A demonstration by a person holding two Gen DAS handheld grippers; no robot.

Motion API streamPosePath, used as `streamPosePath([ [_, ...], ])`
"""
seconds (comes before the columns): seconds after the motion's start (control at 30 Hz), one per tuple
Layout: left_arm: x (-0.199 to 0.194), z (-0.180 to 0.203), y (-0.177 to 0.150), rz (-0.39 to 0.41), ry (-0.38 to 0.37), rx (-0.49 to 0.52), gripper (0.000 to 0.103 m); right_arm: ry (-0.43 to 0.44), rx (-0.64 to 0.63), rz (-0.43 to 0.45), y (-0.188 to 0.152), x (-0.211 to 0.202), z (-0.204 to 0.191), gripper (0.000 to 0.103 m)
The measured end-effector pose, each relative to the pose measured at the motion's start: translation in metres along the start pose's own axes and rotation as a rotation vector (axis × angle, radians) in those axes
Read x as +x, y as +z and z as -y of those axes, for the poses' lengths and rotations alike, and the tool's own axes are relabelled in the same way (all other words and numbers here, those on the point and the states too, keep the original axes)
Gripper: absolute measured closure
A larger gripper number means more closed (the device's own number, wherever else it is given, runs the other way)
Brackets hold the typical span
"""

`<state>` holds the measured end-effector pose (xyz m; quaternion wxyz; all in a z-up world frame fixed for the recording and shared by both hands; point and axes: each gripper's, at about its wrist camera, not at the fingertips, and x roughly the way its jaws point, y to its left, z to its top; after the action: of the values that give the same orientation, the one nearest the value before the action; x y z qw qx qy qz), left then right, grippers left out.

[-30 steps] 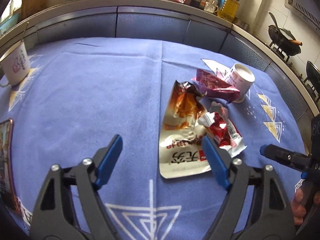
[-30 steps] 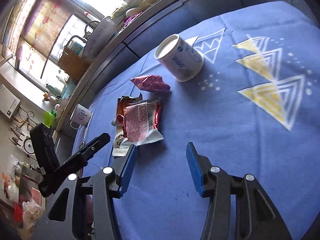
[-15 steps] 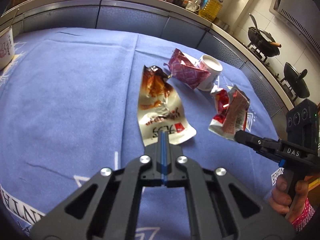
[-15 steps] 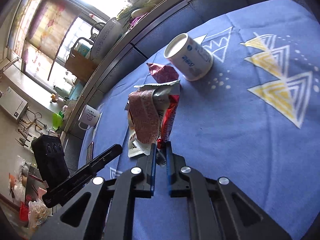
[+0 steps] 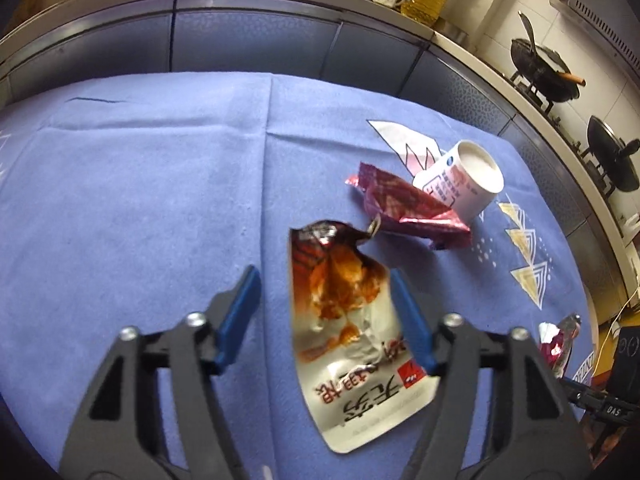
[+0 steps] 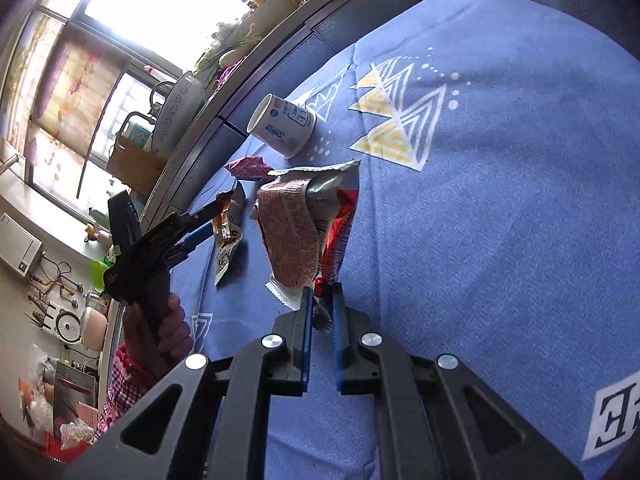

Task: Collect trash
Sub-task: 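Carry both wrappers to the cardboard bin and open both tools, then withdraw both open tools from the bin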

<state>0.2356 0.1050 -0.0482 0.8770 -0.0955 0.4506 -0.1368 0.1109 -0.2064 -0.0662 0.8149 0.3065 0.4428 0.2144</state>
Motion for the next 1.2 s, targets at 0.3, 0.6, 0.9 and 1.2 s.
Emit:
streamPosePath([
  [0.3, -0.050, 0.044, -0.043, 0.042, -0.112, 0.015, 0.074, 0.007, -0.015, 0.074, -0.001, -0.037, 0.012, 0.095],
  [0.6, -0.031, 0.216, -0.046, -0.037, -0.339, 0.245, 0.091, -0.148, 0.101, 0.322, -0.015, -0.144, 0.102, 0.095],
  [0.9, 0.035, 0.407, -0.054, -0.151, -0.501, 0.458, 0.091, -0.365, 0.267, 0.580, -0.042, -0.274, 0.209, 0.095],
  [1.2, 0.067, 0.547, -0.075, -0.135, -0.494, 0.662, 0.091, -0.646, 0.206, 0.573, -0.034, -0.299, 0.254, 0.095],
])
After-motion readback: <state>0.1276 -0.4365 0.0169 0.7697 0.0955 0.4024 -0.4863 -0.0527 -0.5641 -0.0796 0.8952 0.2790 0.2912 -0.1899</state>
